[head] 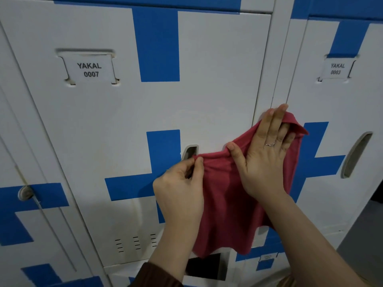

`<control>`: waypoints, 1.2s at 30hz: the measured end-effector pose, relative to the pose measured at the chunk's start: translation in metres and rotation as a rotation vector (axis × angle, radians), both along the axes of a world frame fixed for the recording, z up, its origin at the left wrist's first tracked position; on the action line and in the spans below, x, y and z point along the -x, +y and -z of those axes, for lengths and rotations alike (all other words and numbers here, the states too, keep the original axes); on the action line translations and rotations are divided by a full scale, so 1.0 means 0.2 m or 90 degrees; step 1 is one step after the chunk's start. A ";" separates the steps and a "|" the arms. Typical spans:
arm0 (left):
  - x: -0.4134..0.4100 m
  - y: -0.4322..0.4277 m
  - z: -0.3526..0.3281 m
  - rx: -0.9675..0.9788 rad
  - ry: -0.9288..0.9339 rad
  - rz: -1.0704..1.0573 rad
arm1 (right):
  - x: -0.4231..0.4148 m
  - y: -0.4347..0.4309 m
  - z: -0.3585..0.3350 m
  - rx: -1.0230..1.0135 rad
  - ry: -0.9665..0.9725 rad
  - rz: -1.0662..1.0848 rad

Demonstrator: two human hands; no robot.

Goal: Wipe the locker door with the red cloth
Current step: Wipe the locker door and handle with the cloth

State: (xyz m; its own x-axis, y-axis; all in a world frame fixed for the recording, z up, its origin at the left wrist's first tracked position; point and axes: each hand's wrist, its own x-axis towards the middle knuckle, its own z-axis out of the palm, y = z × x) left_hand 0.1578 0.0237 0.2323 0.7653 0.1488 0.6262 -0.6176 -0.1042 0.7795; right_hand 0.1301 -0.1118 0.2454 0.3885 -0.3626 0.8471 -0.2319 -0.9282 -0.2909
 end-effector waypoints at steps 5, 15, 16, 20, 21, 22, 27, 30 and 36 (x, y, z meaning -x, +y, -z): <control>0.00 -0.01 -0.06 0.005 -0.046 -0.015 | 0.00 0.00 0.00 0.001 -0.001 0.000; 0.02 0.02 0.05 -0.043 -0.004 -0.012 | 0.00 0.00 0.00 -0.001 0.003 0.003; 0.02 0.01 0.02 -0.036 -0.007 -0.012 | 0.00 0.00 0.00 -0.002 0.005 0.003; 0.01 0.00 -0.07 -0.006 -0.016 -0.018 | 0.00 0.00 0.00 0.001 0.001 0.003; 0.01 0.00 -0.08 -0.002 -0.017 -0.022 | 0.00 0.00 0.00 0.000 0.000 0.003; 0.02 0.00 -0.09 0.002 -0.016 -0.025 | 0.00 0.00 0.00 -0.001 -0.001 0.004; 0.01 0.01 -0.05 -0.016 -0.006 -0.023 | 0.00 0.00 0.00 -0.005 -0.002 0.000; 0.02 0.02 0.00 -0.043 0.017 -0.019 | 0.00 0.00 0.00 -0.004 -0.003 0.006; 0.01 0.02 -0.06 -0.059 0.029 -0.024 | 0.00 0.00 0.00 0.001 -0.002 0.010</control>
